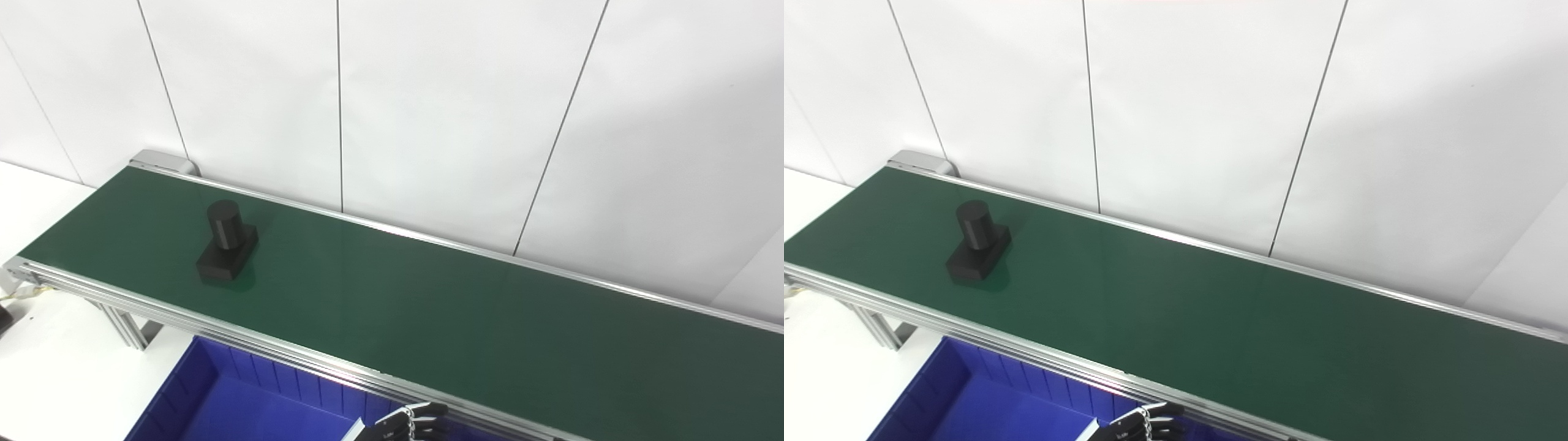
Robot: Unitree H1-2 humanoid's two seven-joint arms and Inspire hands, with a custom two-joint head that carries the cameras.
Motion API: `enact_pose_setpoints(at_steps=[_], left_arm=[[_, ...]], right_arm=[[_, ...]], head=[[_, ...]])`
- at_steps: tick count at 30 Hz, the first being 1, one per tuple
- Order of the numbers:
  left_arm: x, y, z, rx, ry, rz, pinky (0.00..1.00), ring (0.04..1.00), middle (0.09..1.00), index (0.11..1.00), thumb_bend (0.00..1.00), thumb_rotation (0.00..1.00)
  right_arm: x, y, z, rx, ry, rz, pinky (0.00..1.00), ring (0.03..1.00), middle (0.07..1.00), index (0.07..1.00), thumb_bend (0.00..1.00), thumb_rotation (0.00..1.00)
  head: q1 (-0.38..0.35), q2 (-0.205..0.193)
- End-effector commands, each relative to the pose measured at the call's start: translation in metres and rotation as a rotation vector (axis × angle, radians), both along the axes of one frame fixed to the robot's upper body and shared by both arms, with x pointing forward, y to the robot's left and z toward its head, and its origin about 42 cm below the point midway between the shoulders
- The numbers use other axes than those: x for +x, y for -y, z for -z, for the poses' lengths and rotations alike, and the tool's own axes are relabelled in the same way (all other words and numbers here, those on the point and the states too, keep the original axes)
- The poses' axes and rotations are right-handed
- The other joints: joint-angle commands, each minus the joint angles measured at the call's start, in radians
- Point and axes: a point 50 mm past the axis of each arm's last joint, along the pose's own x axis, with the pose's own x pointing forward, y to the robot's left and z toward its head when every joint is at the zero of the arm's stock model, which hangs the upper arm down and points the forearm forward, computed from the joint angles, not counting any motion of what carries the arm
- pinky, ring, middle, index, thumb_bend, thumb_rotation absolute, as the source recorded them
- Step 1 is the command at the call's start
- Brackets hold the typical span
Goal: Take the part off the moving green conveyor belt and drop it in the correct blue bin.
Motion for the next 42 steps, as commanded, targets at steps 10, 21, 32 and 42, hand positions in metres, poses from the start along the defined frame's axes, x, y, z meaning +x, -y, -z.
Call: enact_pose_setpoints(at_steps=[10, 21, 32, 42], left_arm=[[0.008, 0.004, -0.009, -0.010, 0.076, -0.006, 0.67, 0.730, 0.762, 0.816, 0.85, 0.44], [0.006, 0.006, -0.011, -0.017, 0.071, -0.006, 0.68, 0.734, 0.765, 0.815, 0.84, 0.41], [0.005, 0.008, -0.011, -0.023, 0.074, -0.004, 0.68, 0.733, 0.764, 0.818, 0.85, 0.43], [0.008, 0.012, -0.009, -0.022, 0.070, -0.008, 0.68, 0.732, 0.764, 0.821, 0.85, 0.43]], right_arm=[[0.006, -0.002, -0.010, 0.030, 0.080, 0.002, 0.64, 0.736, 0.796, 0.891, 0.59, 0.36], [0.001, 0.000, -0.019, 0.039, 0.111, 0.019, 0.62, 0.722, 0.790, 0.889, 0.59, 0.35], [-0.002, 0.004, -0.058, 0.074, 0.244, 0.036, 0.56, 0.668, 0.737, 0.845, 0.56, 0.30], [0.011, 0.005, -0.109, 0.055, 0.410, 0.014, 0.54, 0.653, 0.724, 0.796, 0.57, 0.36]], head=[[-0.002, 0.013], [0.002, 0.019], [-0.009, 0.025], [-0.012, 0.020]])
